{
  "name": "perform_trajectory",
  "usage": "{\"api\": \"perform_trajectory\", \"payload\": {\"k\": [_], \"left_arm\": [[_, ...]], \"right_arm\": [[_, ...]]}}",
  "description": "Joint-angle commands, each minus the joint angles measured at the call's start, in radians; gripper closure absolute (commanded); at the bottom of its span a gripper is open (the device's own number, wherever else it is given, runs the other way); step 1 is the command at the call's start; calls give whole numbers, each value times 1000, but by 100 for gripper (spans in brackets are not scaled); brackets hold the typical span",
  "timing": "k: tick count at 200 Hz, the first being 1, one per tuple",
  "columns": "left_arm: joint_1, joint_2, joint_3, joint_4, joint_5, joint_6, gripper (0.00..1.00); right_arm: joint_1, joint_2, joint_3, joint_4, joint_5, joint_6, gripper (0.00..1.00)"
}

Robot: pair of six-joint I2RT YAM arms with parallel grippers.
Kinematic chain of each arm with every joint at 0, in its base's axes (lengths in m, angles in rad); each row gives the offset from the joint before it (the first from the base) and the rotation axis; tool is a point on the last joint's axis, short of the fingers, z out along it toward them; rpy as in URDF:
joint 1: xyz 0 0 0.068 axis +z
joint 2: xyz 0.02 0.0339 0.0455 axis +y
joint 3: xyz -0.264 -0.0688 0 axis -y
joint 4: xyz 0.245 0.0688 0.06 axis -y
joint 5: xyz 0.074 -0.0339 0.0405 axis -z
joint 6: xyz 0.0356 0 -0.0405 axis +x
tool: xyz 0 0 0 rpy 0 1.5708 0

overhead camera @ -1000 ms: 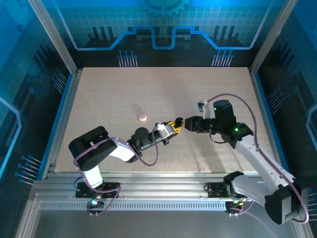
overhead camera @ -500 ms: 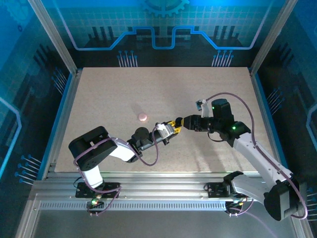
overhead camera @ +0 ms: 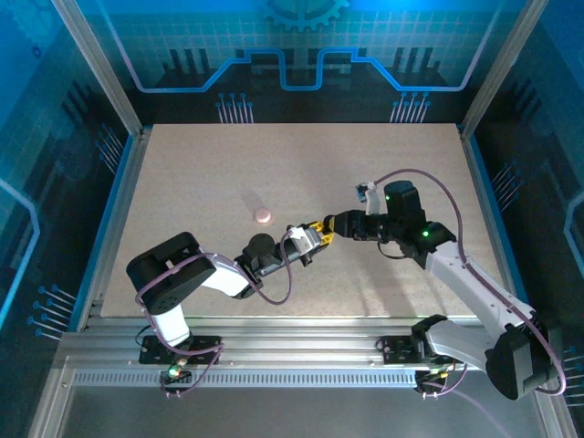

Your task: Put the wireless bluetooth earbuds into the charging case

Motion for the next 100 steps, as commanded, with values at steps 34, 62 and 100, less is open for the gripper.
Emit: {"api": "perform_trajectory", "payload": {"k": [34, 62, 100], "left_arm": [[-11, -6, 23, 33, -1, 8, 87], [-10, -5, 22, 33, -1, 5, 87], [-11, -4, 23, 34, -2, 5, 87]], "right_arm": [[28, 13, 9, 50, -21, 16, 64], [33, 21, 17, 57, -24, 21, 64], [41, 26, 25, 57, -25, 20, 64]]}}
